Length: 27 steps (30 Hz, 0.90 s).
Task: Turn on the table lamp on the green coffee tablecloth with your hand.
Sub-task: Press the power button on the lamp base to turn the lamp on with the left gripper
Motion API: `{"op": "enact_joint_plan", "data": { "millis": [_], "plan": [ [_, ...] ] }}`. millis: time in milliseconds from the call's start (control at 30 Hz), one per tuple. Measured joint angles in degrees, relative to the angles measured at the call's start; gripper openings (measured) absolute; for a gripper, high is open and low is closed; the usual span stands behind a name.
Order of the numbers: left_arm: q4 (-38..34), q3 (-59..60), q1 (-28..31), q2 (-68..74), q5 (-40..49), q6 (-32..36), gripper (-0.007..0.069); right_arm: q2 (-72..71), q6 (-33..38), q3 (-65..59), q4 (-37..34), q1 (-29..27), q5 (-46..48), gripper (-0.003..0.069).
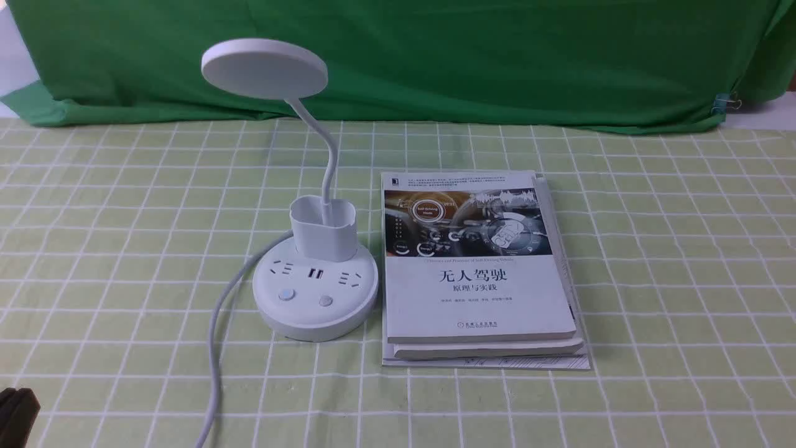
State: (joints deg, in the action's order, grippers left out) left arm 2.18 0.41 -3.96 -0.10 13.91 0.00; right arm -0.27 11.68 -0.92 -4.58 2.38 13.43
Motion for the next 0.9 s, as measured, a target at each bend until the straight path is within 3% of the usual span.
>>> {"op": "enact_joint_plan", "data": {
  "millis": [733, 900],
  "plan": [
    [0.0, 0.0, 0.0, 0.0, -0.13, 0.0, 0.0019, 0.0, 0.0, 0.0, 0.0, 0.0, 0.0, 0.0245],
    [0.0, 0.0, 0.0, 0.0, -3.88, 0.0, 0.0019, 0.0, 0.0, 0.0, 0.0, 0.0, 0.0, 0.0245]
  ]
}}
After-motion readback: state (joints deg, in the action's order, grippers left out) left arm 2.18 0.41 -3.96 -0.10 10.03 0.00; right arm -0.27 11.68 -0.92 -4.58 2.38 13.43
